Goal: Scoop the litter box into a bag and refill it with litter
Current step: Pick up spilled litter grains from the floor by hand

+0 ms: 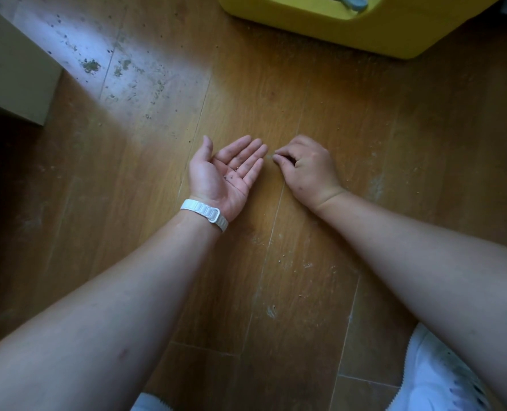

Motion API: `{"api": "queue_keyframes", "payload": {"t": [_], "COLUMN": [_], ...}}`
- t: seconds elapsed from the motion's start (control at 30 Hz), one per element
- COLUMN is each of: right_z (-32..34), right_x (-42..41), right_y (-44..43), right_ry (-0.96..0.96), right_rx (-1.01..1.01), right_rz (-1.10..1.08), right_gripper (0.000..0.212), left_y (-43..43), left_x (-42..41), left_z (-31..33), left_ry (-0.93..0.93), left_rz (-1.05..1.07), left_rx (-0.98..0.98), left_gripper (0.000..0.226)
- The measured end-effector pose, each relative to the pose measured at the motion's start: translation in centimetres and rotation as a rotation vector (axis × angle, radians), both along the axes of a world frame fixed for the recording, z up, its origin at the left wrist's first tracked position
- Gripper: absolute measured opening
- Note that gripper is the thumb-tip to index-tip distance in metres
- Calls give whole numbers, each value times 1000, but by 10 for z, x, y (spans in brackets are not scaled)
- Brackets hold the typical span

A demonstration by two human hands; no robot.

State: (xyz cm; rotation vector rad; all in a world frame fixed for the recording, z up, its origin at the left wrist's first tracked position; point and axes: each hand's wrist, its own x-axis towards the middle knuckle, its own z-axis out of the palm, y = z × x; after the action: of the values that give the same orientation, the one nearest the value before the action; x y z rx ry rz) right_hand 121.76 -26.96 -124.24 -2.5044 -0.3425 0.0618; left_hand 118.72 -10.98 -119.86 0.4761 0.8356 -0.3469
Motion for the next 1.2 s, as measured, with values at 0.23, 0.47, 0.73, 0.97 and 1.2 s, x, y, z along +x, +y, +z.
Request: {"api": "queue_keyframes", "payload": {"t": [0.23, 0.47, 0.73, 0.97, 1.2], "right_z": [-3, 5, 33, 43, 39], "right_x": [-1, 2, -26, -53, -29], "right_y": [4, 10, 26, 52, 26], "right_ry": [-29, 41, 53, -1, -12], "right_rx": [-73, -284, 41, 160, 170], "right_rz": [11, 73, 21, 160, 59], "right_gripper": [11, 16, 13, 22, 9], "left_y": [2, 2, 1, -11, 3], "left_x": [-1, -4, -8, -9, -9], "left_z": [1, 0, -2, 3, -1], "left_ry": [-10, -2, 13, 2, 26], "left_rz": [5, 11, 38, -1, 69], "left_rx": [5, 11, 24, 12, 15], "left_gripper": [69, 70, 70, 72, 69]}}
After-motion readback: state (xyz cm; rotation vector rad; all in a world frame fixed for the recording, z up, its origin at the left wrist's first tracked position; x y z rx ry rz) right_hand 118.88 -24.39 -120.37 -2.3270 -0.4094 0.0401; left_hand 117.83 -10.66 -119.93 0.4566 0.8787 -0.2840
